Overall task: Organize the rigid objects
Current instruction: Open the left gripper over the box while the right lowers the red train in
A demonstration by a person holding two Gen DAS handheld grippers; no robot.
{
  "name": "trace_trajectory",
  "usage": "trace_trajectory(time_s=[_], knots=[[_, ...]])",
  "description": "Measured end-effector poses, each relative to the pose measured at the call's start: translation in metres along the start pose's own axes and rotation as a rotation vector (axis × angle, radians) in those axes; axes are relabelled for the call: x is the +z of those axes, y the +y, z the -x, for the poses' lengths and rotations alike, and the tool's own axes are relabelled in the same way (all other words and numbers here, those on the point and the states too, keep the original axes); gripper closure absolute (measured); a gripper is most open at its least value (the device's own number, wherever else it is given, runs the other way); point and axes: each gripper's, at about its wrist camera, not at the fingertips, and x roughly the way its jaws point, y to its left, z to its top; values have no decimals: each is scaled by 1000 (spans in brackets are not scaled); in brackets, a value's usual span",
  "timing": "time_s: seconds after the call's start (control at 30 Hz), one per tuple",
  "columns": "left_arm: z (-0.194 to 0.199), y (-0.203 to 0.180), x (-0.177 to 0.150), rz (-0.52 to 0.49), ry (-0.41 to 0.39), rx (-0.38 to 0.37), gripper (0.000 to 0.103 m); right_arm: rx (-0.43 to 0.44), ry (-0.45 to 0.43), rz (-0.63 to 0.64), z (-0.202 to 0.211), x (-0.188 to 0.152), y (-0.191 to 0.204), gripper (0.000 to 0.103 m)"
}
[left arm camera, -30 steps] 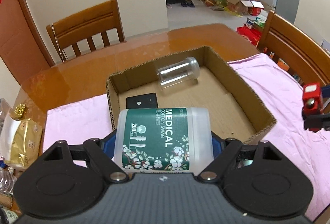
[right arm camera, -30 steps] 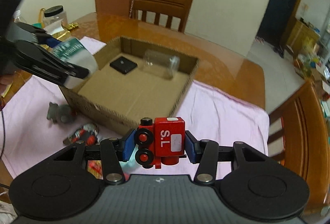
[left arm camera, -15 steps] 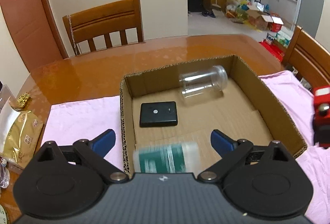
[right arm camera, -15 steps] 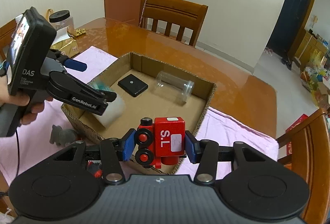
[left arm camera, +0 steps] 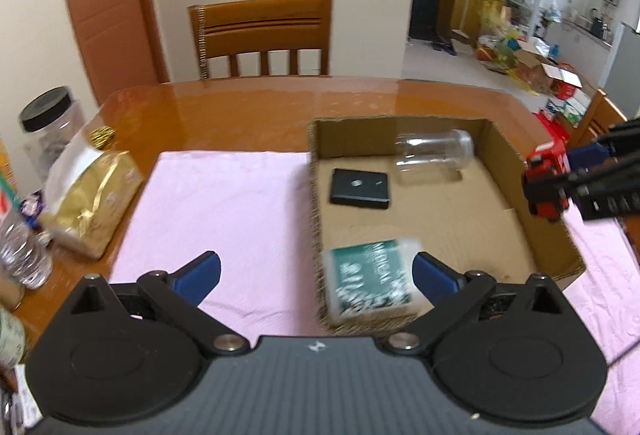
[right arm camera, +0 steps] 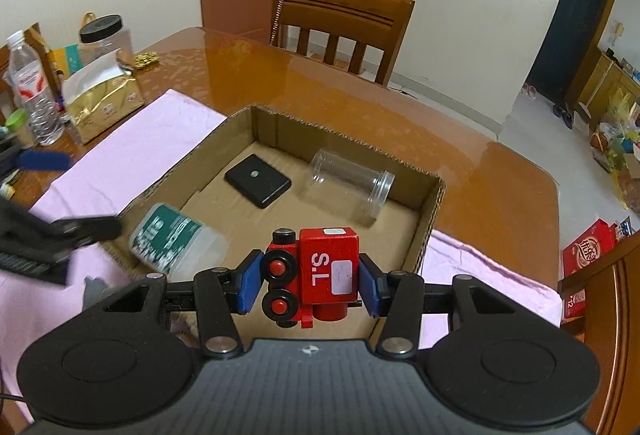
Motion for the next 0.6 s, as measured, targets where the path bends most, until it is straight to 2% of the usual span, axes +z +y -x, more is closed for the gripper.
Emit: trace_trajectory(time_s=[0.17,0.53,0.6], knots=[[2,14,-10,-16,20,20,1,-25,20,-6,-23,17,-3,49],[2,39,-27,20,45,2,2,-67,87,-19,-67,43,-5,48],[1,41,-29,26,56,1,2,-86,72,-21,-71,47,-6,30]])
